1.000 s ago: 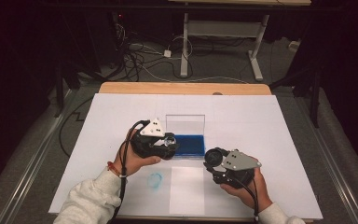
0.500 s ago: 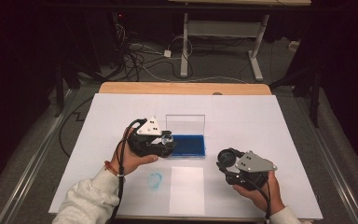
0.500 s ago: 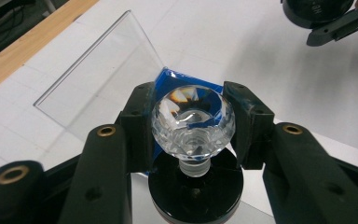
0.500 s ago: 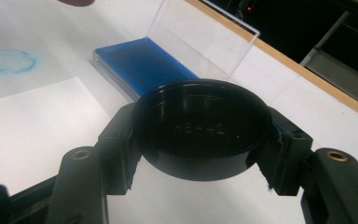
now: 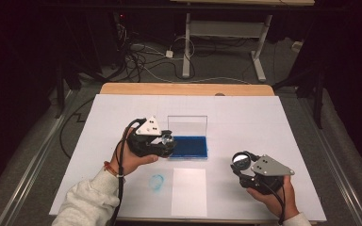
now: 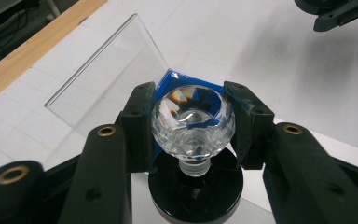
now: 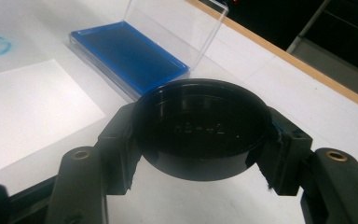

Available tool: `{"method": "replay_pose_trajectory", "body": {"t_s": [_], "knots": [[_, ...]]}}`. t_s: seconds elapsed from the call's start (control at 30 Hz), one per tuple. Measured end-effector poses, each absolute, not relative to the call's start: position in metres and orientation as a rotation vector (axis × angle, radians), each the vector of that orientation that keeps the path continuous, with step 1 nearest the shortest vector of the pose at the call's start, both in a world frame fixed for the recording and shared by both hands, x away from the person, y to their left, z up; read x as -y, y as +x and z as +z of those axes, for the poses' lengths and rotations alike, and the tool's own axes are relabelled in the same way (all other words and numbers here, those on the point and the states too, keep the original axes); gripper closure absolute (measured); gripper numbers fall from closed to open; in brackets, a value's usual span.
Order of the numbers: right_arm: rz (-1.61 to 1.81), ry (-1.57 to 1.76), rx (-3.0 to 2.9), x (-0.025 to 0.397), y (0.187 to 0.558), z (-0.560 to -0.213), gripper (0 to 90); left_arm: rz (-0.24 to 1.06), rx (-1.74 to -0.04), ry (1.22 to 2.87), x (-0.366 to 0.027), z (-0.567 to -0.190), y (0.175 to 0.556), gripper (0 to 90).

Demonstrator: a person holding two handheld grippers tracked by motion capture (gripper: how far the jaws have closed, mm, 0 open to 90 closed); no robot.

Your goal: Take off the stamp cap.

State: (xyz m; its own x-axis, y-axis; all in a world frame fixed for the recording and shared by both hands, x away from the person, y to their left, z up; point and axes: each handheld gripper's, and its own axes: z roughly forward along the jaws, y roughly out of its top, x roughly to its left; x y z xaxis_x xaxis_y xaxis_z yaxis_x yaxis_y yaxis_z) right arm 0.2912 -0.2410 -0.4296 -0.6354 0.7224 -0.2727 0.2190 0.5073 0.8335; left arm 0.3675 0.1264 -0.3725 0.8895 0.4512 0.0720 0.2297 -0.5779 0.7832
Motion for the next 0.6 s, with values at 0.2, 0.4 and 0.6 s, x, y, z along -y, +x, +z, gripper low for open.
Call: {"method": "replay_pose_trajectory", "body": {"t_s": [0.2, 0.4, 0.6], "knots": [[1.065, 0.794, -2.122, 0.249, 0.291, -0.43, 39.2, 0.336, -0.476, 2.196, -0.127, -0.371, 0.369, 55.1], [1.06, 0.809, -2.112, 0.256, 0.291, -0.429, 39.2, 0.359, -0.466, 2.188, -0.127, -0.367, 0.369, 55.1], [1.058, 0.821, -2.113, 0.259, 0.293, -0.43, 39.2, 0.364, -0.452, 2.181, -0.127, -0.363, 0.368, 55.1]]}}
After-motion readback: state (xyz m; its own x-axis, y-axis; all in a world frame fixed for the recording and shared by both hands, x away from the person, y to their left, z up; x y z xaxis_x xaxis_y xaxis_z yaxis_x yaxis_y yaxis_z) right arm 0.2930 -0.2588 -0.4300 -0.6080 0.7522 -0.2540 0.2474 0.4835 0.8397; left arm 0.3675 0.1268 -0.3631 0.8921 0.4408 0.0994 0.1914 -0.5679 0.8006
